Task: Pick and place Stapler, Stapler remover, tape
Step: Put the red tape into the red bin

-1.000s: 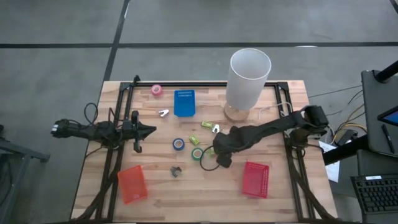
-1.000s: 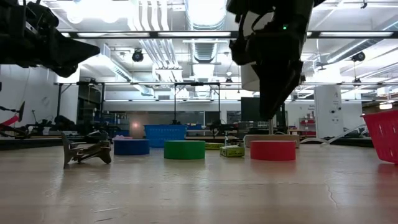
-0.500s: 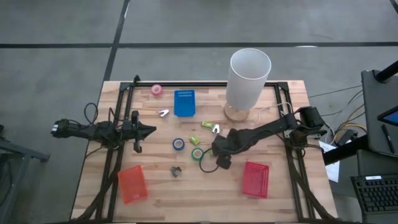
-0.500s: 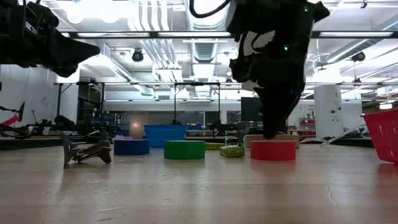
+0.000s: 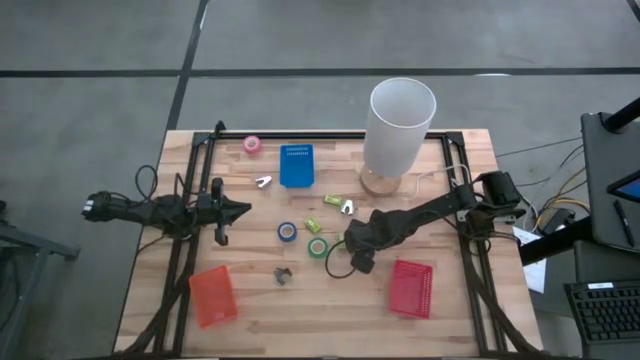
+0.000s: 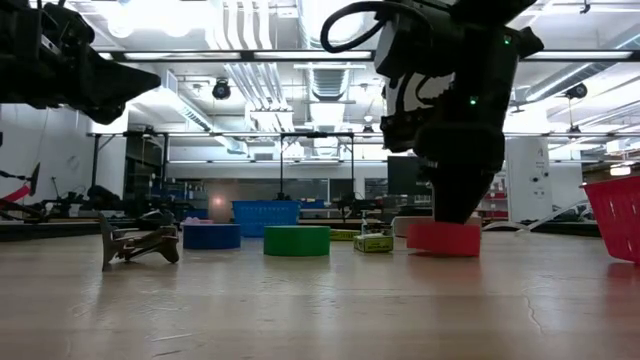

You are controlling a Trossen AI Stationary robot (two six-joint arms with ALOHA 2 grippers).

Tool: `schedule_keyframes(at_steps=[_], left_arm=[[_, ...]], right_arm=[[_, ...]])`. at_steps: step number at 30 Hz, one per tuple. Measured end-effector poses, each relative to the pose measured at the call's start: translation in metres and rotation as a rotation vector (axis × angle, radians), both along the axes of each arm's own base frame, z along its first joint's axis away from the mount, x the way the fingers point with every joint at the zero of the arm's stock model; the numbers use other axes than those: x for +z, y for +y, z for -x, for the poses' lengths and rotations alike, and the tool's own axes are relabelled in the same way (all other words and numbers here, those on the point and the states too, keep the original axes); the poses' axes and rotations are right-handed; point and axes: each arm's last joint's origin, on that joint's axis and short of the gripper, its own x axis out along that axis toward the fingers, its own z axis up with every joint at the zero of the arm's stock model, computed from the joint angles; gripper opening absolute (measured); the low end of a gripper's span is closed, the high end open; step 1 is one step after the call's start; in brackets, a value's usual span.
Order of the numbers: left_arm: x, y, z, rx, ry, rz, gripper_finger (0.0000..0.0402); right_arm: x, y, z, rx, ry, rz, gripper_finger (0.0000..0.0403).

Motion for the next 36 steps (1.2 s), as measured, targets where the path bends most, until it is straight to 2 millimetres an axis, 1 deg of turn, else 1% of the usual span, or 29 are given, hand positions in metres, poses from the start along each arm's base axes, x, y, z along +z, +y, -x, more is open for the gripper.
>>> schedule_keyframes(at_steps=[3, 6, 10, 14, 18, 22, 25, 29, 32, 36], left_arm=[[0.000, 0.000, 0.000, 0.000, 0.000, 0.000, 0.0026], [0.000, 0.000, 0.000, 0.000, 0.000, 0.000, 0.0026], [0.000, 0.000, 0.000, 0.000, 0.000, 0.000, 0.0026], [0.000, 0.000, 0.000, 0.000, 0.000, 0.000, 0.0026], [0.000, 0.000, 0.000, 0.000, 0.000, 0.000, 0.0026], [0.000, 0.000, 0.000, 0.000, 0.000, 0.000, 0.0026], [0.000, 0.000, 0.000, 0.000, -0.002, 0.000, 0.0026], [0.000, 0.000, 0.000, 0.001, 0.000, 0.000, 0.0026], [0.000, 0.000, -0.001, 0.001, 0.000, 0.000, 0.0026], [0.000, 0.000, -0.001, 0.000, -0.001, 0.001, 0.0026]], right_arm=[[0.000, 0.000, 0.001, 0.001, 0.010, 0.002, 0.0110], [0.004, 0.000, -0.001, 0.024, 0.005, -0.011, 0.0076], [0.023, 0.001, -0.003, 0.050, 0.022, -0.042, 0.0041], [0.044, 0.003, -0.003, 0.054, 0.048, -0.052, 0.0034], [0.065, 0.016, 0.003, 0.057, 0.032, -0.087, 0.0041], [0.082, 0.037, 0.017, 0.057, 0.012, -0.132, 0.0045], [0.094, 0.053, 0.032, 0.015, 0.007, -0.159, 0.0044], [0.104, 0.072, 0.054, -0.065, 0.023, -0.173, 0.0046], [0.108, 0.087, 0.070, -0.105, 0.028, -0.148, 0.0048], [0.103, 0.105, 0.087, -0.134, 0.027, -0.096, 0.0048]])
